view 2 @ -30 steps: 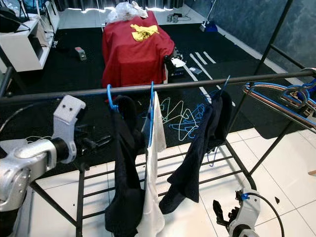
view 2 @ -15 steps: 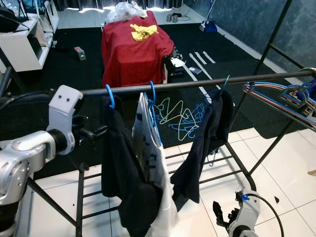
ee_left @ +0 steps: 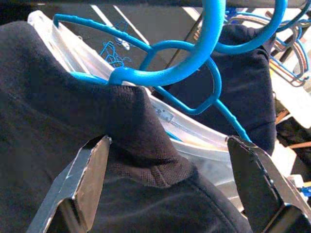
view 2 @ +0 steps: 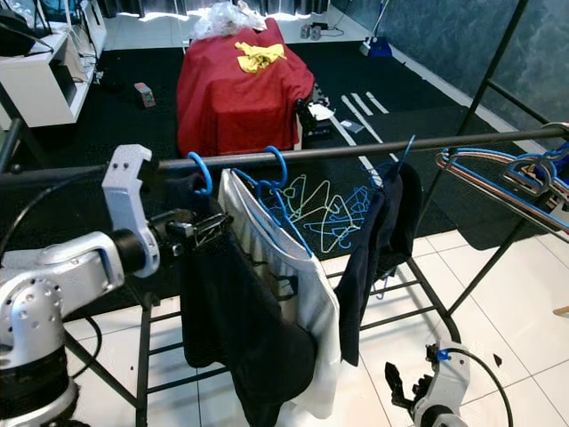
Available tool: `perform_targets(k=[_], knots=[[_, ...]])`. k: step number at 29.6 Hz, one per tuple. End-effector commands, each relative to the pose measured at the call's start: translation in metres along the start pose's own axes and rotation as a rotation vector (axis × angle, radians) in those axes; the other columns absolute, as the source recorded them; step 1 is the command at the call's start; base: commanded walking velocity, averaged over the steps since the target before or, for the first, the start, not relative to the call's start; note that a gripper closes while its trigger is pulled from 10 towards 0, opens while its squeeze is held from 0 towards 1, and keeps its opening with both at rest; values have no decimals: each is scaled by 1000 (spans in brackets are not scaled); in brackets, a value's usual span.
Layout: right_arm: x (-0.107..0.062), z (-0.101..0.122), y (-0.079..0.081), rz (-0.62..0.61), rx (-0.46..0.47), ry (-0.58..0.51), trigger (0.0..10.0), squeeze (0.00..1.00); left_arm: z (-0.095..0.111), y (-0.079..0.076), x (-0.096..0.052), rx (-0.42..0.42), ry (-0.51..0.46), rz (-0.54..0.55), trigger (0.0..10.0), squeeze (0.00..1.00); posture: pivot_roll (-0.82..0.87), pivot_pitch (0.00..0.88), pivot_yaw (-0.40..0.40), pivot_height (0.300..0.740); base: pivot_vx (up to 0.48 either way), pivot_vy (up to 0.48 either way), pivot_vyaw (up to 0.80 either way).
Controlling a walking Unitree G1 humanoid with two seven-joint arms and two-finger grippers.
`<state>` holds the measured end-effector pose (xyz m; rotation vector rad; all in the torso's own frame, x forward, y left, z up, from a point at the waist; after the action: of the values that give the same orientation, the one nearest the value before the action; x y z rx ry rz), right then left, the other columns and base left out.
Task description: Hang hanger
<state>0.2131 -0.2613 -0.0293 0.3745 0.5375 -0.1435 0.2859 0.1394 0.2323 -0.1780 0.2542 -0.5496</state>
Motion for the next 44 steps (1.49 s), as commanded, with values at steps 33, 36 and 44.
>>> perform_targets(k=[33,36,44], knots=[[0,-2,-1,-9,26,-8,10000,0,1,-40,-1,-109,-26,-249,10000,0,-81,122,-58,740,0,0,0],[0,-2,-1,-8,25,-10,10000,0,5,-42,0,-144,-68,-288,10000,0,-82,120,-57,740,0,0,0],[0,-2,-2,-9,24,-6,10000,0,-5,-49,-1,-181,-34,-363,10000,0,-83,114,-58,740,0,0,0]])
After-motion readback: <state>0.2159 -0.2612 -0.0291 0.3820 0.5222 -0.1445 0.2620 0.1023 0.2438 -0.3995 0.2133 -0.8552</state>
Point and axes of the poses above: a point about 5 cm out from each wrist's last joint towards the gripper, its own x axis pointing out of the wrist towards the gripper, its own z axis along the axis of the wrist's last joint, y = z × x, the point moved 1 cm from there along x, pointing out of the wrist towards the gripper, and after that the axes turned 5 degrees about x, right-handed, at the moved point
